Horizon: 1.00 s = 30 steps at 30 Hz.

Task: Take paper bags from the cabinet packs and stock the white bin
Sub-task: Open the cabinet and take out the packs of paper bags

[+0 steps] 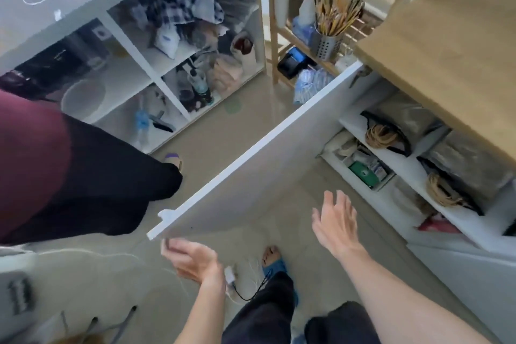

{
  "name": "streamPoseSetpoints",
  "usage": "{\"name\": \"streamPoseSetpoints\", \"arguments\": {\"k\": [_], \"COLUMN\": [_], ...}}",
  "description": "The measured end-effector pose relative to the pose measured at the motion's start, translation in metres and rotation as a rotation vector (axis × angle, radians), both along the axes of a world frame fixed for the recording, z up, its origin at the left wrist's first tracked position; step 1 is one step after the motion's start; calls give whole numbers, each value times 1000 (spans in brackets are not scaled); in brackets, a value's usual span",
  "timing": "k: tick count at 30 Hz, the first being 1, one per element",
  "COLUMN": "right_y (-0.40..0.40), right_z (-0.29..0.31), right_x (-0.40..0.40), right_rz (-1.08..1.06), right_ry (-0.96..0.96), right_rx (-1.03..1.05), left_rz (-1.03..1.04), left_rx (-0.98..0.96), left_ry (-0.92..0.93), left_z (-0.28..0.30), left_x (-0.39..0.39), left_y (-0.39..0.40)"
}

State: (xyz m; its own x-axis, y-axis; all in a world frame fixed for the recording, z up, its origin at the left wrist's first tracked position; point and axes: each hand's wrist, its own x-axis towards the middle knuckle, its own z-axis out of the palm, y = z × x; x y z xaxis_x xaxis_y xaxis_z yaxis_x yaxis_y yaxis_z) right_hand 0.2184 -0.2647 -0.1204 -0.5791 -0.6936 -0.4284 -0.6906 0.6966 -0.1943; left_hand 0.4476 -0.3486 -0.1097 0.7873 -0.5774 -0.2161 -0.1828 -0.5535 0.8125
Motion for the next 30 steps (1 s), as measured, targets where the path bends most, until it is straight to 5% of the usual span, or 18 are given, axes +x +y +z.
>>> {"name": "streamPoseSetpoints", "arguments": {"k": [2,8,13,20,25,30], "right_y": [-1,-2,-12,-27,-28,-49], "right_z": [-6,-34,-78,-136,-149,-171], "right_x": [-23,-120,-200,-263,-297,-349], "right_rz": [-84,-316,-464,-614,-834,-1001], "right_ry": [6,86,126,132,-40,-94], "right_rx": [27,18,-36,-256,-543,-691], "left_rz": [-113,-875,-1320,-1799,-1728,-1819], "left_rx": [140,263,194,-91,-420,-218], "left_ry": [7,99,185,12,-304,-423], "left_z": [-18,-41,-71,-138,-165,-184], "left_x": [-14,-140,-282,-419,-485,-548], "left_y": [8,18,-5,-35,-64,-105]}}
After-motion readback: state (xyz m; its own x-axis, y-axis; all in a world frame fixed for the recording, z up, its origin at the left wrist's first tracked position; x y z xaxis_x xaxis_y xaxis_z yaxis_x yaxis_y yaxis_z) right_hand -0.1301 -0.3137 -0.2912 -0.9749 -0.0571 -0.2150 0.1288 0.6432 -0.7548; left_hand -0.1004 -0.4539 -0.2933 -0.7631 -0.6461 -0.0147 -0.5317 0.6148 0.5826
